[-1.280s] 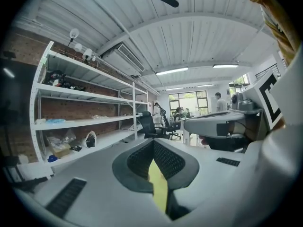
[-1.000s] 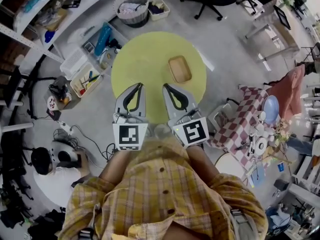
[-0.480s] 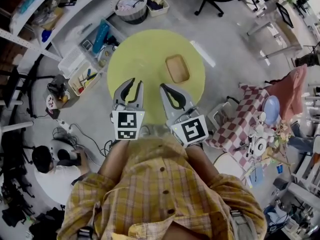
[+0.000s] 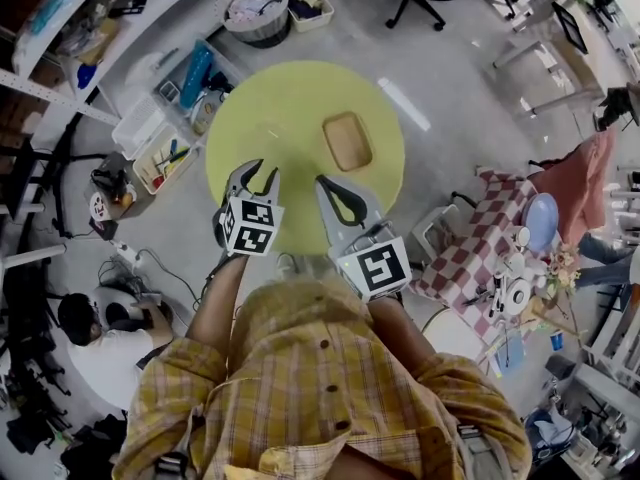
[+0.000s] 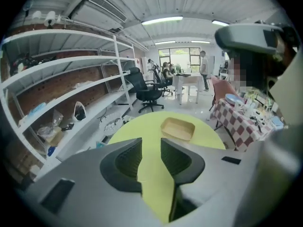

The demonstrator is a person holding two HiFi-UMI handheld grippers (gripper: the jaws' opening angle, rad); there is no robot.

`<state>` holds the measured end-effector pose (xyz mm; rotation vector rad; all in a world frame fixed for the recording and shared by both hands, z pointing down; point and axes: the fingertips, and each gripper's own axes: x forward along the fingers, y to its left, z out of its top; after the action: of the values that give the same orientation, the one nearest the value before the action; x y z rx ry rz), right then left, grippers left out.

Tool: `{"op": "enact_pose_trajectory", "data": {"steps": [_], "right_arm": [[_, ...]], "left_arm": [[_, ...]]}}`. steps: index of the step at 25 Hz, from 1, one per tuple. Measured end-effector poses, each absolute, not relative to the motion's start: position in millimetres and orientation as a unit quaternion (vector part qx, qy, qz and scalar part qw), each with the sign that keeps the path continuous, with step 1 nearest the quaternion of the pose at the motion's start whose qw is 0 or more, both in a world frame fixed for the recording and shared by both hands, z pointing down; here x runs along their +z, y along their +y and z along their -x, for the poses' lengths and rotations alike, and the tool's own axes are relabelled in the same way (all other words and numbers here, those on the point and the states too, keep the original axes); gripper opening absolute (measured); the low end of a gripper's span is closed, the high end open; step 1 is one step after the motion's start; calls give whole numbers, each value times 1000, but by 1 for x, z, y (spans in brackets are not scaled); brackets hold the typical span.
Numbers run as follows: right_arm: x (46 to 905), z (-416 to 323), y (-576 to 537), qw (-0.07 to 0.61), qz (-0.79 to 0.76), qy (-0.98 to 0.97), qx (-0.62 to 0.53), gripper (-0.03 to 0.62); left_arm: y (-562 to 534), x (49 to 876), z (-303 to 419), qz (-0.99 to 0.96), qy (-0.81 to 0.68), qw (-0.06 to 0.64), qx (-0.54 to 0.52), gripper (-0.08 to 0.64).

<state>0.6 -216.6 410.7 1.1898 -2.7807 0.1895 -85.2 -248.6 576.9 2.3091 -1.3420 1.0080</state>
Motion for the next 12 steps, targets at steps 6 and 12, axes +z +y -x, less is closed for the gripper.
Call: {"op": "enact_pose_trajectory", "data": {"steps": [6,12], "right_arm": [[419,-13,-221,65,-397,-913,70,-3],[423,-19,-230,70,-400,-910,77,-3]], "left_arm": [[-260,612,83,-791,-445,153,391,104],[-267,643,81,-788,-414,143,433,104]]}}
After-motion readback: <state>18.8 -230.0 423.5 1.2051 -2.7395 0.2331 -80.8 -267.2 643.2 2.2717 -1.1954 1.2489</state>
